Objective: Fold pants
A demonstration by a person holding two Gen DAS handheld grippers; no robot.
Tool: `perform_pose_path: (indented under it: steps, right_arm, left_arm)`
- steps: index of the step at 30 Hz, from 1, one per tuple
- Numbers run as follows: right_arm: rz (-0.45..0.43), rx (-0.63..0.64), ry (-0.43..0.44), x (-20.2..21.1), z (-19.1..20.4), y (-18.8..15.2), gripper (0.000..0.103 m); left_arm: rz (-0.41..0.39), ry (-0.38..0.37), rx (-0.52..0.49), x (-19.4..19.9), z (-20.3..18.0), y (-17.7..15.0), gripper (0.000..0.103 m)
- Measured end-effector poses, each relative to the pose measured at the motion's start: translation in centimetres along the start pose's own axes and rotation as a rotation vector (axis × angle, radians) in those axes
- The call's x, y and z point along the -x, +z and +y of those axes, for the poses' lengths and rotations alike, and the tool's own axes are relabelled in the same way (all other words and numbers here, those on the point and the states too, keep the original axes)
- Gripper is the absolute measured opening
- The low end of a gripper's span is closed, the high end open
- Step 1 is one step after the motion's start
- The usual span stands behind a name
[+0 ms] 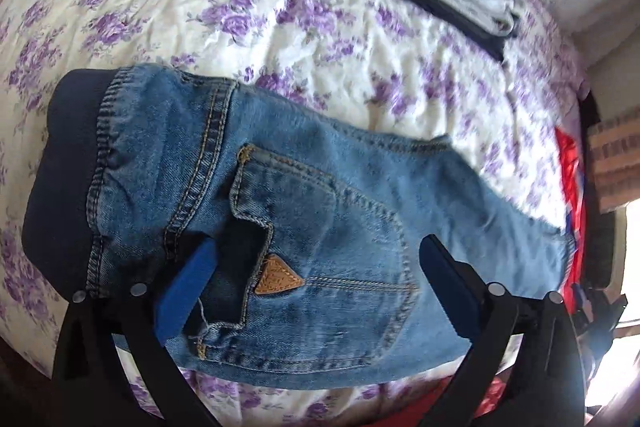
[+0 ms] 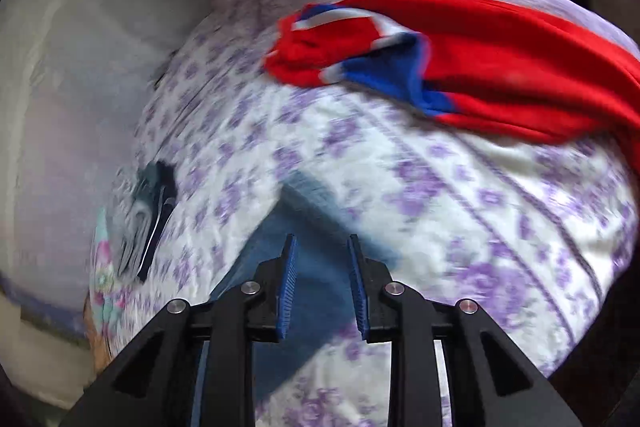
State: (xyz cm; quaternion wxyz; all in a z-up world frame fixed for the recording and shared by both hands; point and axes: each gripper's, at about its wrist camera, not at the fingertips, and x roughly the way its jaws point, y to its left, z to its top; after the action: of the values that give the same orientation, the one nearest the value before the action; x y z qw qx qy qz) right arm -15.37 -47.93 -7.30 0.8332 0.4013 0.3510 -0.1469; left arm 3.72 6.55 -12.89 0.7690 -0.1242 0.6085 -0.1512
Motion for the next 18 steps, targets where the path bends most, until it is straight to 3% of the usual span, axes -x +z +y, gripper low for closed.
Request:
perform_pose_path:
  steps: [2, 6, 7, 8, 10, 13, 14, 16, 18]
  right_arm:
    - [0.116, 0.172, 0.088, -3.4, 6.3, -1.7, 0.032]
    - [0.303, 0.467, 0.234, -9.0, 16.5, -7.1, 0.039]
    - [0.374, 0.545, 0.252, -10.3, 18.3, -8.6, 0.047]
    - [0.443, 0.612, 0.253, -11.7, 19.4, -10.2, 0.053]
    - [0.559, 0.679, 0.168, -15.3, 19.2, -12.6, 0.055]
    - [0.573, 0.530, 0.197, -15.5, 18.6, -10.5, 0.044]
    - [0.548, 0.507, 0.252, -14.5, 19.2, -9.5, 0.044]
    - [0.471, 0.566, 0.327, -12.9, 22.1, -8.2, 0.044]
    - [0.502, 0.652, 0.377, -14.0, 25.6, -8.3, 0.044]
  left_arm:
    - [-0.023, -0.033, 0.002, 0.6, 0.0, 0.1, 0.098]
    - [-0.021, 0.040, -0.016, 0.3, 0.1, -0.1, 0.098]
    - [-0.013, 0.049, -0.006, 0.2, 0.5, -0.2, 0.098]
    - [-0.013, 0.048, 0.005, 0.4, 0.8, -0.4, 0.098]
    - [-0.029, 0.014, 0.037, 1.4, 1.8, -0.9, 0.098]
    - [-0.059, -0.006, 0.067, 3.2, 3.0, -1.4, 0.098]
    - [-0.079, 0.013, 0.071, 3.9, 3.3, -1.7, 0.098]
    - [-0.111, 0.004, 0.085, 5.0, 4.0, -2.3, 0.098]
    - [-0.117, -0.013, 0.114, 5.4, 4.6, -2.8, 0.098]
